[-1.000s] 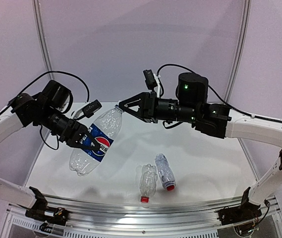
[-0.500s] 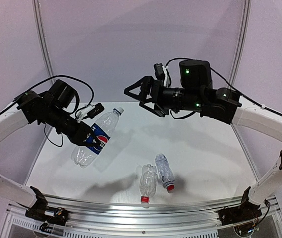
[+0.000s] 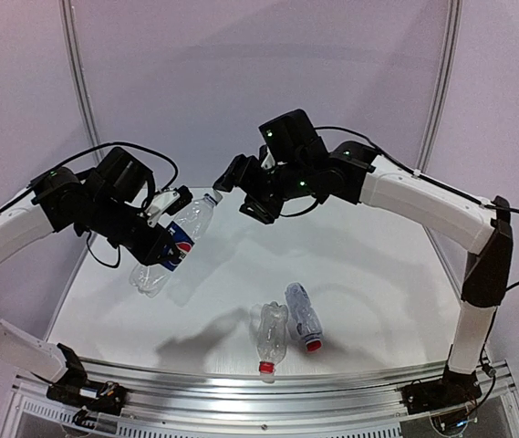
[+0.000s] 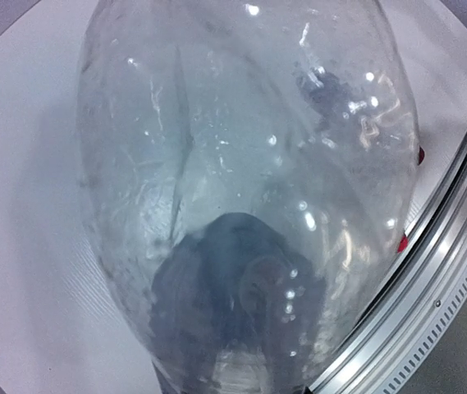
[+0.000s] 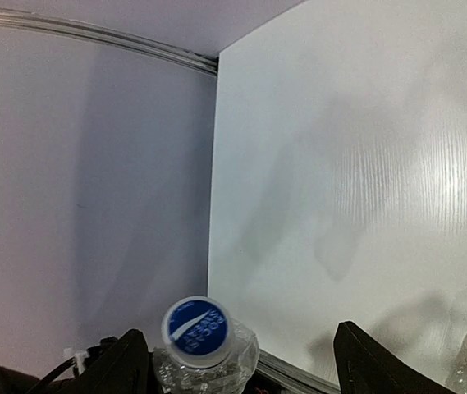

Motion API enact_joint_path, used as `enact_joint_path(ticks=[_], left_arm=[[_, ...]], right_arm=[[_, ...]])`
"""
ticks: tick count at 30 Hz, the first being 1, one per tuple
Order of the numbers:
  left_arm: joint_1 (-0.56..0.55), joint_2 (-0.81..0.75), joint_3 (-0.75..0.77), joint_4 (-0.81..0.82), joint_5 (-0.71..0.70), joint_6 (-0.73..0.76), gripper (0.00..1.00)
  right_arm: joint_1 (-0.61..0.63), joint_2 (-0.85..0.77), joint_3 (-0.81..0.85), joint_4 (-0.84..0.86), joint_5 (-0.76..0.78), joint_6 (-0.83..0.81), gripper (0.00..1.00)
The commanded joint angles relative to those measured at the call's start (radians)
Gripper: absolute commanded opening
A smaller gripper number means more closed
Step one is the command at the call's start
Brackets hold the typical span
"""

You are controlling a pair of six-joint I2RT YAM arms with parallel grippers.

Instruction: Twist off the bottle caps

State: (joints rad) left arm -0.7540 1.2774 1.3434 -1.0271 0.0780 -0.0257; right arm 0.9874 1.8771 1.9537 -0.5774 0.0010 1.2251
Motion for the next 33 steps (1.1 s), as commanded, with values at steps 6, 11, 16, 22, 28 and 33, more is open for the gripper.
enact_joint_path(ticks=[6, 11, 16, 22, 28, 33], left_arm=[[-0.04, 0.013, 0.022, 0.03, -0.088, -0.026, 0.0], [-0.048, 0.015, 0.013, 0.029, -0.11, -0.023, 0.0], [-0.054, 0.01, 0.014, 0.029, -0.115, -0.016, 0.0], [-0.066, 0.011, 0.014, 0.029, -0.119, -0.006, 0.0], [-0.068, 0.003, 0.019, 0.017, -0.104, 0.004, 0.0], [-0.034, -0.019, 0.047, -0.039, 0.106, 0.056, 0.0]], right_arm=[[0.023, 0.068, 0.07, -0.029, -0.07, 0.054, 0.71], [0.027, 0.086, 0.084, -0.016, -0.074, 0.052, 0.67], [0.027, 0.09, 0.087, -0.024, -0.045, 0.044, 0.62], [0.024, 0.113, 0.11, -0.024, -0.029, 0.023, 0.44], [0.024, 0.1, 0.09, -0.028, -0.028, -0.003, 0.0], [0.019, 0.0, -0.062, 0.14, -0.095, -0.107, 0.0]])
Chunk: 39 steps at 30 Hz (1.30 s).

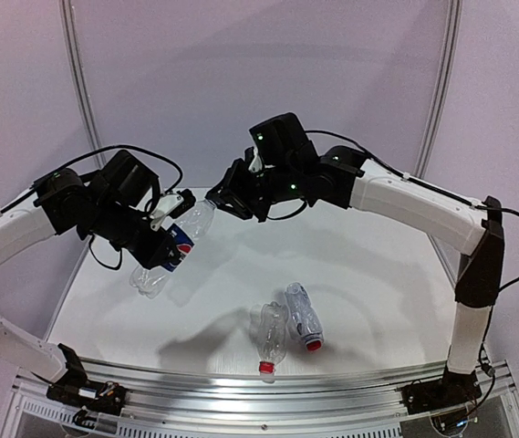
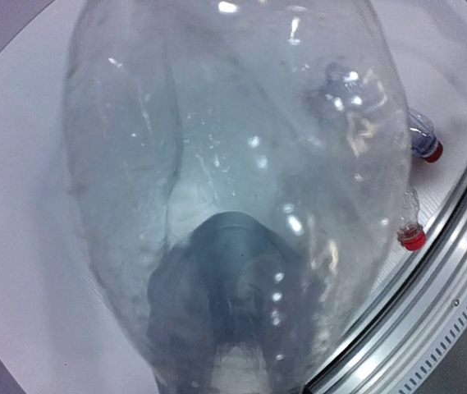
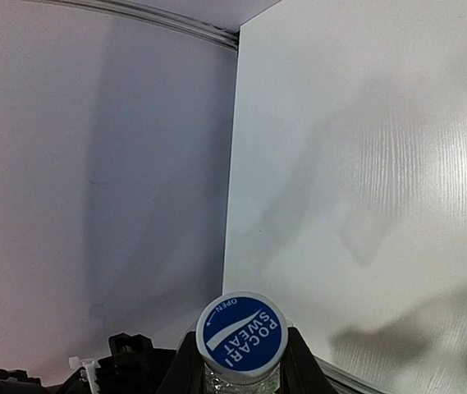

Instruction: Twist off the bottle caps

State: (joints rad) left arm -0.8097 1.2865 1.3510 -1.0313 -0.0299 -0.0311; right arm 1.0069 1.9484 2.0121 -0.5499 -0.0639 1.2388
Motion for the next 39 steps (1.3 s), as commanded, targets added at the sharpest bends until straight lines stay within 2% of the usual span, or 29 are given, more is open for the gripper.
enact_joint_path(ticks=[1, 2, 4, 6, 10, 17, 18, 20, 23, 26, 27, 34, 39], left_arm=[[0.049, -0.04, 0.037, -0.039, 0.33, 0.073, 0.0], [0.081, -0.049, 0.027, -0.043, 0.458, 0.083, 0.0], [0.156, -0.073, -0.01, -0.037, 0.813, 0.103, 0.0], [0.205, -0.098, -0.067, 0.009, 1.072, 0.075, 0.0], [0.213, -0.139, -0.138, 0.151, 1.271, -0.033, 0.0], [0.214, -0.112, -0.14, 0.239, 1.408, -0.112, 0.0], [0.216, -0.112, -0.135, 0.236, 1.402, -0.111, 0.0], [0.225, -0.11, -0.119, 0.198, 1.355, -0.082, 0.0], [0.236, -0.101, -0.098, 0.114, 1.258, -0.024, 0.0], [0.236, -0.087, -0.083, 0.056, 1.137, 0.017, 0.0], [0.236, -0.082, -0.08, 0.04, 1.089, 0.022, 0.0], [0.207, -0.023, -0.021, -0.064, 0.706, 0.066, 0.0], [0.162, -0.008, 0.003, -0.063, 0.507, 0.053, 0.0]], right_arm=[[-0.003, -0.104, -0.169, 0.171, -0.057, -0.152, 0.0], [-0.005, -0.137, -0.226, 0.236, -0.081, -0.182, 0.0], [-0.013, -0.202, -0.357, 0.39, -0.15, -0.244, 0.0], [-0.024, -0.251, -0.446, 0.531, -0.236, -0.275, 0.0], [-0.038, -0.272, -0.498, 0.665, -0.375, -0.308, 0.0], [-0.039, -0.288, -0.508, 0.705, -0.418, -0.34, 0.0], [-0.039, -0.293, -0.511, 0.692, -0.406, -0.345, 0.1], [-0.04, -0.305, -0.509, 0.661, -0.386, -0.352, 0.38], [-0.041, -0.323, -0.506, 0.617, -0.354, -0.355, 0.74], [-0.04, -0.342, -0.509, 0.593, -0.333, -0.348, 0.95], [-0.04, -0.346, -0.509, 0.587, -0.331, -0.344, 0.99], [-0.031, -0.339, -0.47, 0.517, -0.271, -0.301, 1.0], [-0.002, -0.274, -0.317, 0.242, -0.022, -0.224, 1.0]])
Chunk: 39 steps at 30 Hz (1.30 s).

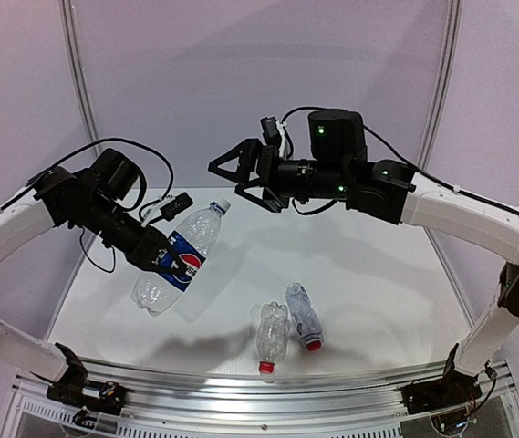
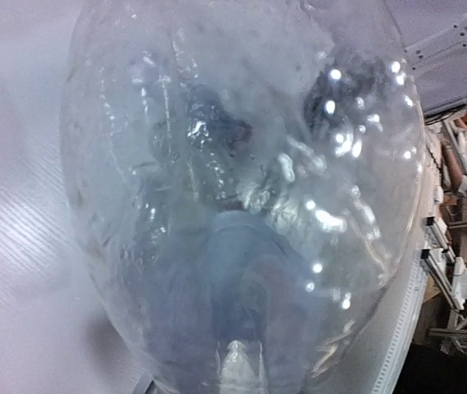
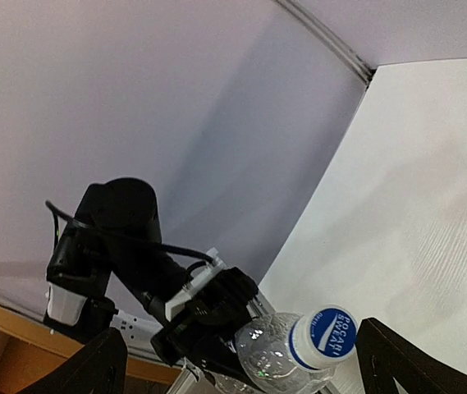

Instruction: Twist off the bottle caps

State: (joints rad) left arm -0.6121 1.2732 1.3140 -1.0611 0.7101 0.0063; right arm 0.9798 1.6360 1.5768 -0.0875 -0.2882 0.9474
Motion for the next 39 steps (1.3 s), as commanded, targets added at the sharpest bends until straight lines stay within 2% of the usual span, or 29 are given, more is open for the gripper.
enact_joint_path(ticks=[1, 4, 6, 12, 17, 22, 28, 30, 38, 39], left_arm=[[-0.046, 0.006, 0.042, -0.03, -0.273, 0.008, 0.0], [-0.068, 0.0, 0.043, -0.008, -0.358, -0.001, 0.0], [-0.084, -0.01, 0.04, 0.008, -0.403, -0.03, 0.0], [-0.14, -0.023, 0.043, 0.028, -0.539, -0.048, 0.0], [-0.153, -0.022, 0.045, 0.036, -0.582, -0.059, 0.0], [-0.156, -0.028, 0.038, 0.041, -0.587, -0.066, 0.0], [-0.167, -0.029, 0.036, 0.044, -0.595, -0.057, 0.0], [-0.17, -0.028, 0.036, 0.044, -0.595, -0.054, 0.0], [-0.171, -0.034, 0.054, 0.026, -0.542, -0.047, 0.0], [-0.17, -0.036, 0.059, 0.019, -0.508, -0.042, 0.0]], right_arm=[[0.031, 0.057, 0.159, -0.303, 0.264, 0.106, 1.0], [0.037, 0.121, 0.26, -0.478, 0.361, 0.229, 1.0], [0.042, 0.152, 0.28, -0.471, 0.356, 0.263, 0.99], [0.067, 0.279, 0.462, -0.581, 0.363, 0.301, 0.86], [0.072, 0.31, 0.493, -0.571, 0.359, 0.317, 0.66], [0.073, 0.311, 0.482, -0.572, 0.363, 0.328, 0.51], [0.073, 0.309, 0.463, -0.543, 0.362, 0.329, 0.42], [0.073, 0.31, 0.463, -0.535, 0.365, 0.327, 0.36], [0.072, 0.295, 0.43, -0.491, 0.37, 0.285, 0.0], [0.073, 0.283, 0.411, -0.468, 0.368, 0.263, 0.0]])
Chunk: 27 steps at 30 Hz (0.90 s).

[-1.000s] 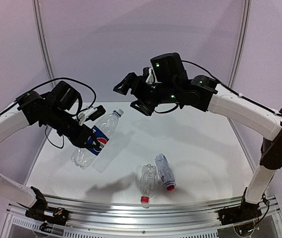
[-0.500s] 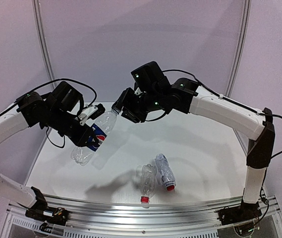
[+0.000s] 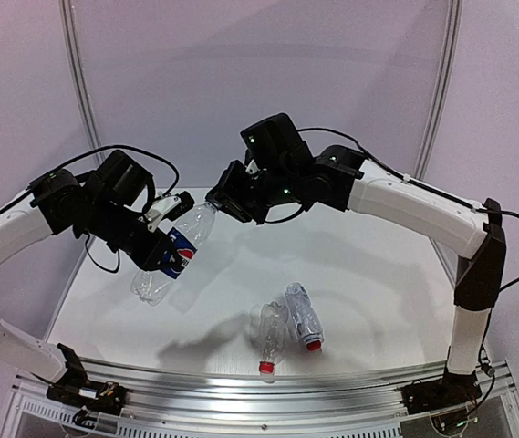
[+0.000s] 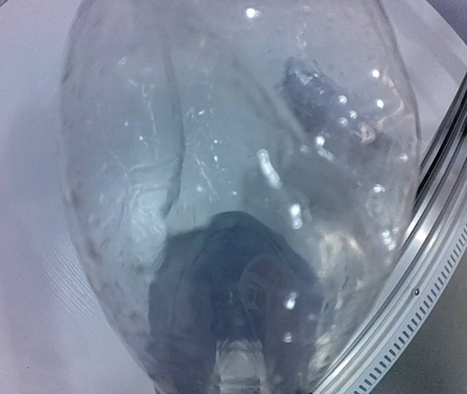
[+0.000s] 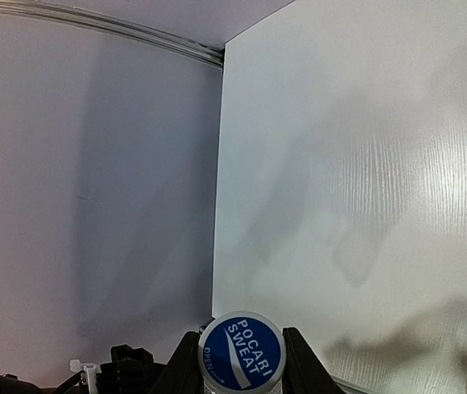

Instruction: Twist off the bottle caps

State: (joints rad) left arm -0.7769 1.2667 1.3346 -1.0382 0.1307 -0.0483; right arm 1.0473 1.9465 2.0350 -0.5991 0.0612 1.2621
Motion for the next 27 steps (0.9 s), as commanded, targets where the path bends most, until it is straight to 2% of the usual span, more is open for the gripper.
enact_joint_path(ticks=[1, 4, 8, 11, 14, 15, 18, 21, 24, 27], left_arm=[[-0.002, -0.032, 0.043, -0.012, 0.116, 0.02, 0.0], [0.024, -0.052, 0.04, -0.018, 0.297, 0.031, 0.0], [0.097, -0.121, -0.019, 0.081, 0.771, 0.014, 0.0], [0.103, -0.173, -0.036, 0.127, 0.884, -0.012, 0.0], [0.103, -0.169, -0.026, 0.097, 0.868, 0.002, 0.0], [0.103, -0.166, -0.027, 0.087, 0.861, 0.011, 0.0], [0.106, -0.156, -0.027, 0.068, 0.828, 0.028, 0.0], [0.108, -0.147, -0.016, 0.035, 0.743, 0.045, 0.0], [0.112, -0.134, -0.005, 0.0, 0.601, 0.069, 0.0], [0.121, -0.123, -0.01, -0.012, 0.503, 0.082, 0.0]], right_arm=[[0.005, -0.045, -0.08, 0.083, 0.012, -0.084, 0.0], [0.005, -0.135, -0.241, 0.295, -0.037, -0.239, 0.0], [-0.012, -0.296, -0.558, 0.662, -0.171, -0.412, 0.0], [-0.046, -0.371, -0.725, 0.821, -0.219, -0.397, 0.0], [-0.052, -0.38, -0.707, 0.78, -0.252, -0.418, 0.0], [-0.053, -0.373, -0.687, 0.758, -0.268, -0.424, 0.04], [-0.053, -0.365, -0.646, 0.707, -0.302, -0.435, 0.41], [-0.053, -0.376, -0.63, 0.667, -0.294, -0.431, 0.7], [-0.053, -0.4, -0.625, 0.633, -0.254, -0.413, 0.88], [-0.052, -0.418, -0.61, 0.569, -0.202, -0.384, 0.96]])
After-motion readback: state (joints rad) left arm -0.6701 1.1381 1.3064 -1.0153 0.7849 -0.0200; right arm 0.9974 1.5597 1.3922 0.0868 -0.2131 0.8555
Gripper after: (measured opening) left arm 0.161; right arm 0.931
